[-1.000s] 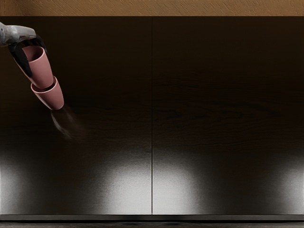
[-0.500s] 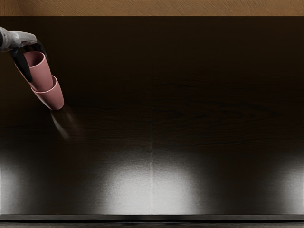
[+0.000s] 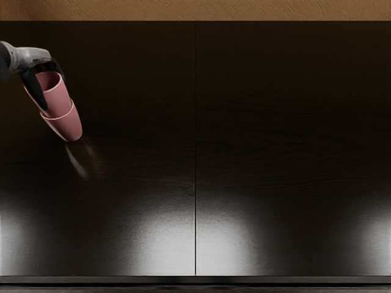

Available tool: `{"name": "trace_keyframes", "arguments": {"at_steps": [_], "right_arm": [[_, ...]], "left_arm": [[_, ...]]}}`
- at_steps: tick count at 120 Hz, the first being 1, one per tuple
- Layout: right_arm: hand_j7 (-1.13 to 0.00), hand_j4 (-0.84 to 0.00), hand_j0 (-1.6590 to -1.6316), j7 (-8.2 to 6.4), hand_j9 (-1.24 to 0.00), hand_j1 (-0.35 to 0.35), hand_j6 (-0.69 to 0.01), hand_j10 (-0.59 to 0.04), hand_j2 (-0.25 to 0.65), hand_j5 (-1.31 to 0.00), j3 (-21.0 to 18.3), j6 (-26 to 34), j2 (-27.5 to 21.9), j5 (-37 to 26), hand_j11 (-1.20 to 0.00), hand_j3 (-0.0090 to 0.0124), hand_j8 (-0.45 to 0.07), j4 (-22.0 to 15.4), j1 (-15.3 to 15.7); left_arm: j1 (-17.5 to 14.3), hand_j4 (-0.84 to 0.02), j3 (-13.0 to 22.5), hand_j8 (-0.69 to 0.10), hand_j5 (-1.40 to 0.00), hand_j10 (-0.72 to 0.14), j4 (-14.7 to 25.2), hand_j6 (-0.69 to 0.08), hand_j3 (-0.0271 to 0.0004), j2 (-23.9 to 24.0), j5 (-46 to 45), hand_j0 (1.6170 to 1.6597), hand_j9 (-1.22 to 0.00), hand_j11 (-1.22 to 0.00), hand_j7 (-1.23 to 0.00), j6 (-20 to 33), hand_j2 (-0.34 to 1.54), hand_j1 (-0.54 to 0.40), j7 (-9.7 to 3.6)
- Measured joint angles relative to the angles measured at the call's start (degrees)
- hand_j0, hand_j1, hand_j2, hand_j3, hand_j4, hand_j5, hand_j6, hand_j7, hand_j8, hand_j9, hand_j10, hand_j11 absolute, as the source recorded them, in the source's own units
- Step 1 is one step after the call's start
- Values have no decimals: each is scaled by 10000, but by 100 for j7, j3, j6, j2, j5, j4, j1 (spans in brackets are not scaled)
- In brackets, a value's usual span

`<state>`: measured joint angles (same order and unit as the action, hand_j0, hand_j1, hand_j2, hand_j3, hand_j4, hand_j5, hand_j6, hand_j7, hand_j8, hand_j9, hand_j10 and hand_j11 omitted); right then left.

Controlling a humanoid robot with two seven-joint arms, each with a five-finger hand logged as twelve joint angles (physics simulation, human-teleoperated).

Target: Pick up cup and place in cup with left hand

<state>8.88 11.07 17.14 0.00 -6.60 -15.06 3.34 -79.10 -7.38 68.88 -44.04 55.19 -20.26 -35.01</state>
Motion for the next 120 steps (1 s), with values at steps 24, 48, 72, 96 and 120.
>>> {"name": "trace_keyframes", "arguments": {"at_steps": [24,48,72,96,120], "right_arm": [[-358,-275,-16581,0,-358,-3160,-276,-275,-55,-358,1,0,0,0,-358,0,-275,-1,0],[-358,-276,-16581,0,-358,-3161,-276,-275,-55,-358,1,0,0,0,-358,0,-276,-2,0],[-358,-276,-16581,0,-358,-3160,-277,-275,-55,-358,1,0,0,0,-358,0,-276,-1,0],[-358,-276,-16581,0,-358,-3160,-277,-275,-55,-358,1,-1,0,0,-358,0,-276,-2,0],[-358,-276,-16581,0,-358,-3160,-277,-275,-55,-358,1,0,0,0,-358,0,-276,-1,0]], "left_arm": [[57,-4445,4,-2450,-6551,-4387,-7,-2457,0,43,12,16540,-6531,-6505,-6661,4,1145,-1473,-1],[106,-2618,8,-1540,-3410,-2581,-39,-1517,0,98,48,16563,-3405,-3380,-3453,445,589,853,1],[89,-1019,8,-622,-1286,-1000,-83,-617,0,186,56,16574,-1280,-1270,-1300,608,236,2514,1],[44,-416,2,-273,-488,-403,-75,-274,0,688,52,16578,-482,-477,-491,632,100,3134,1],[6,-182,-4,-134,-187,-173,-32,-137,0,1367,46,16580,-182,-180,-187,634,48,3366,1]]}}
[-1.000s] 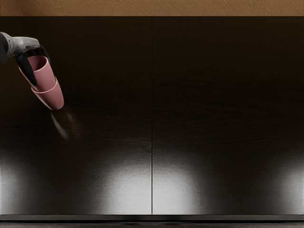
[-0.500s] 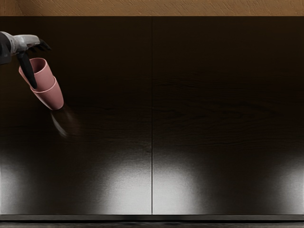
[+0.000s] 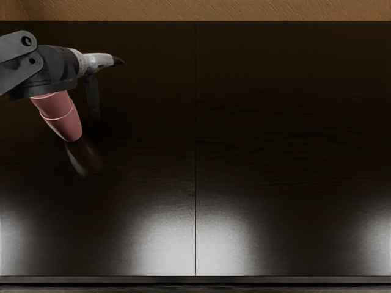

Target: Pick up cup and place in cup with left hand

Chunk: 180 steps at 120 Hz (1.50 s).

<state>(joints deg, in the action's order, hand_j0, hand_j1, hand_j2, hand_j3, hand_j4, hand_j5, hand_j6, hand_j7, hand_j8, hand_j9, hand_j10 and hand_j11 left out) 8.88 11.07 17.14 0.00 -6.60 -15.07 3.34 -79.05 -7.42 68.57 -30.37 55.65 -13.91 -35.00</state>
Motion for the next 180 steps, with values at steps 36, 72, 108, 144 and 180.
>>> {"name": "trace_keyframes", "arguments": {"at_steps": [36,72,108,144,180], "right_arm": [[-358,-276,-16581,0,-358,-3161,-277,-277,-55,-358,0,0,0,1,-358,0,-277,1,0],[-358,-276,-16581,0,-358,-3160,-277,-275,-55,-358,0,0,0,0,-358,0,-276,-2,0],[-358,-276,-16581,1,-358,-3161,-277,-275,-55,-358,0,0,0,0,-358,0,-276,-1,0],[-358,-276,-16581,1,-358,-3161,-277,-276,-55,-358,0,0,0,0,-358,0,-276,-1,0],[-358,-276,-16581,2,-358,-3161,-277,-276,-55,-358,0,0,0,1,-358,0,-277,-2,0]], "left_arm": [[67,-67,-272,-61,-47,-60,345,-65,0,-37,-1743,16580,-43,-42,-45,-678,17,3467,0],[821,-26,-903,-25,-12,-21,458,-28,0,-1391,-5598,16581,-10,-10,-11,-2028,5,3488,0],[2016,1,-1571,4,-2,2,505,3,0,-2798,-7138,16581,-2,-1,-2,-2108,-3,3489,0],[2327,18,-1643,19,2,13,758,22,0,-3490,-7243,16581,1,1,2,-2115,-11,3485,0],[2328,24,-1652,24,4,16,524,28,0,-3686,-7251,16581,2,2,3,-2117,-17,3482,0]]}}
